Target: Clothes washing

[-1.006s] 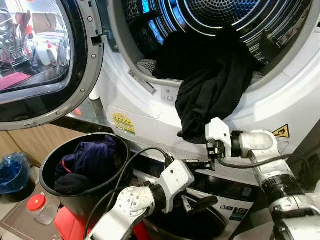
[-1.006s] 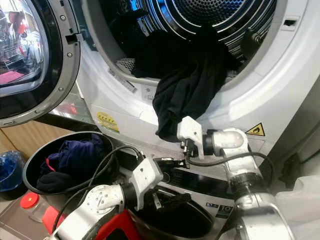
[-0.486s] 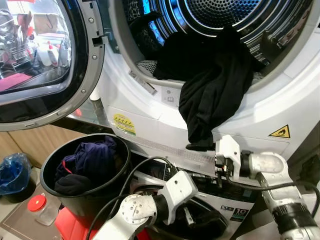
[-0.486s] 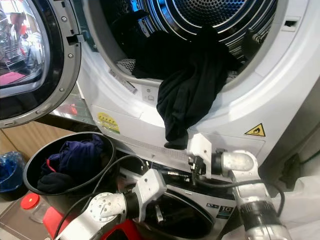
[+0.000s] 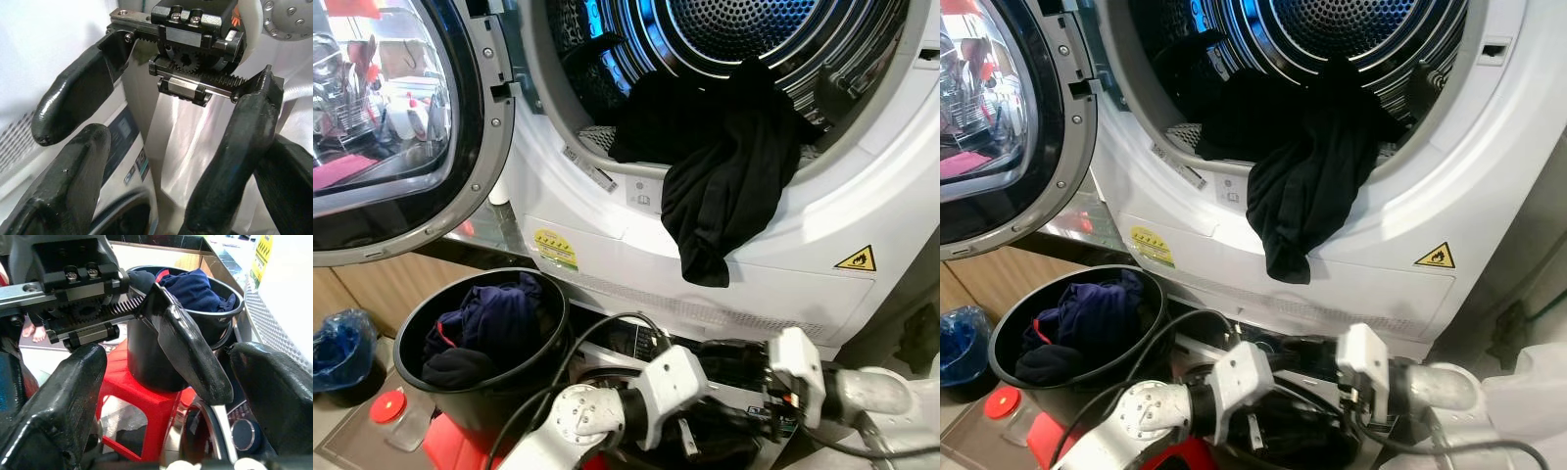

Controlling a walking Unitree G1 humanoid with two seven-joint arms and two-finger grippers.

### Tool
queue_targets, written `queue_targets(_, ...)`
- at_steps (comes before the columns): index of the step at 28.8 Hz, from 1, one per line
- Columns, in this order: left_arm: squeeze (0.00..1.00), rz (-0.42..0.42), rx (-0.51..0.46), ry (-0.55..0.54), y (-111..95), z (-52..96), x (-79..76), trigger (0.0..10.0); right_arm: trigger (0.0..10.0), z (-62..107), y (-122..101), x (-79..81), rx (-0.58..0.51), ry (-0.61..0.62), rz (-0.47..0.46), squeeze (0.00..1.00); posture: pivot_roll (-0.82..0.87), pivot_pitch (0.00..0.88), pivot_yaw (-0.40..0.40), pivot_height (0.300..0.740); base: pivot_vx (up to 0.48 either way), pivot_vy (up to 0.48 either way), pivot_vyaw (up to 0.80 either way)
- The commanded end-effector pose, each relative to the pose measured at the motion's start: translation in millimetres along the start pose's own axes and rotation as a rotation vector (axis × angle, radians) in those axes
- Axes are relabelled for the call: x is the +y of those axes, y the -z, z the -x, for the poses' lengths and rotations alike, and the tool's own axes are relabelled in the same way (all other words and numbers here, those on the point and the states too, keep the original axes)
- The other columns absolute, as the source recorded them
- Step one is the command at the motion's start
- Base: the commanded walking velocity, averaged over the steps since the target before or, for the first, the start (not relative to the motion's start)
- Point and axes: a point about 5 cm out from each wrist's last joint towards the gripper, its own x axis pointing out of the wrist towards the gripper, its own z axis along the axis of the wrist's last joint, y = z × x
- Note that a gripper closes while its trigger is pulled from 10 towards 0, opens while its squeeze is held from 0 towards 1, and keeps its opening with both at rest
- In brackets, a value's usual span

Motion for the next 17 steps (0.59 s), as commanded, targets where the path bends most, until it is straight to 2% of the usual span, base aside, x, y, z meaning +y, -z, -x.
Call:
queue_targets(1,0.00,-0.091,-0.096,-0.217,-23,21.8,37.1,10.0,10.0,-4.7,25,34.0,0.066,-0.174,-0.108,0.00,-0.04,0.019,0.078,0.740,0.000,0.000,0.00)
queue_targets(3,0.00,-0.074,-0.090,-0.212,-18,23.5,36.3,10.0,10.0,-1.5,26,37.6,0.068,-0.169,-0.119,0.00,-0.04,0.018,0.079,0.740,0.000,0.000,0.00)
queue_targets(4,0.00,-0.078,-0.055,-0.233,-6,29.0,38.1,10.0,10.0,1.7,26,39.6,0.074,-0.144,-0.136,0.00,-0.05,0.020,0.082,0.740,0.000,0.000,0.00)
queue_targets(5,0.00,-0.106,-0.057,-0.270,-4,32.9,40.2,10.0,10.0,2.8,27,39.3,0.085,-0.125,-0.140,0.00,-0.05,0.020,0.083,0.740,0.000,0.000,0.00)
queue_targets(7,0.00,-0.226,-0.132,-0.389,-14,42.3,46.5,10.0,10.0,3.5,29,39.1,0.106,-0.106,-0.144,0.00,-0.06,0.020,0.085,0.740,0.000,0.000,0.00)
queue_targets(8,0.00,-0.222,-0.235,-0.465,-30,47.5,50.3,10.0,10.0,3.3,32,38.2,0.115,-0.088,-0.141,0.00,-0.06,0.025,0.084,0.740,0.000,0.000,0.00)
queue_targets(9,0.00,-0.185,-0.413,-0.568,-64,60.6,54.2,10.0,10.0,-1.0,40,27.3,0.142,0.026,-0.122,0.00,-0.06,0.025,0.083,0.740,0.000,0.000,0.00)
queue_targets(10,0.00,-0.203,-0.449,-0.591,-73,65.0,54.1,10.0,10.0,-2.6,42,23.7,0.149,0.061,-0.115,0.00,-0.06,0.025,0.083,0.740,0.000,0.000,0.00)
queue_targets(11,0.00,-0.285,-0.419,-0.656,-80,71.9,54.2,10.0,10.0,-6.4,47,8.9,0.161,0.213,-0.074,0.00,-0.06,0.026,0.088,0.740,0.000,0.000,0.00)
queue_targets(13,0.00,-0.234,-0.362,-0.825,-72,84.5,62.2,10.0,10.0,-7.6,52,-12.2,0.181,0.426,-0.081,0.00,-0.05,0.028,0.093,0.740,0.000,0.000,0.00)
queue_targets(14,0.00,-0.124,-0.253,-1.052,-32,116.3,66.4,10.0,10.0,-2.3,48,-35.3,0.075,0.677,-0.143,0.00,-0.05,0.032,0.095,0.740,0.000,0.000,0.00)
queue_targets(15,0.00,-0.124,-0.253,-1.052,-32,116.3,66.4,10.0,10.0,-2.3,48,-35.3,0.075,0.677,-0.143,0.00,-0.05,0.032,0.095,0.740,0.000,0.000,0.00)
queue_targets(16,0.00,-0.098,-0.204,-1.125,-12,136.0,63.8,10.0,10.0,1.6,43,-39.7,-0.001,0.743,-0.164,0.00,-0.05,0.036,0.095,0.740,0.000,0.000,0.00)
queue_targets(17,0.00,-0.063,-0.191,-1.151,-3,145.0,61.1,10.0,10.0,3.7,43,-40.5,-0.023,0.765,-0.180,0.00,-0.05,0.037,0.094,0.740,0.000,0.000,0.00)
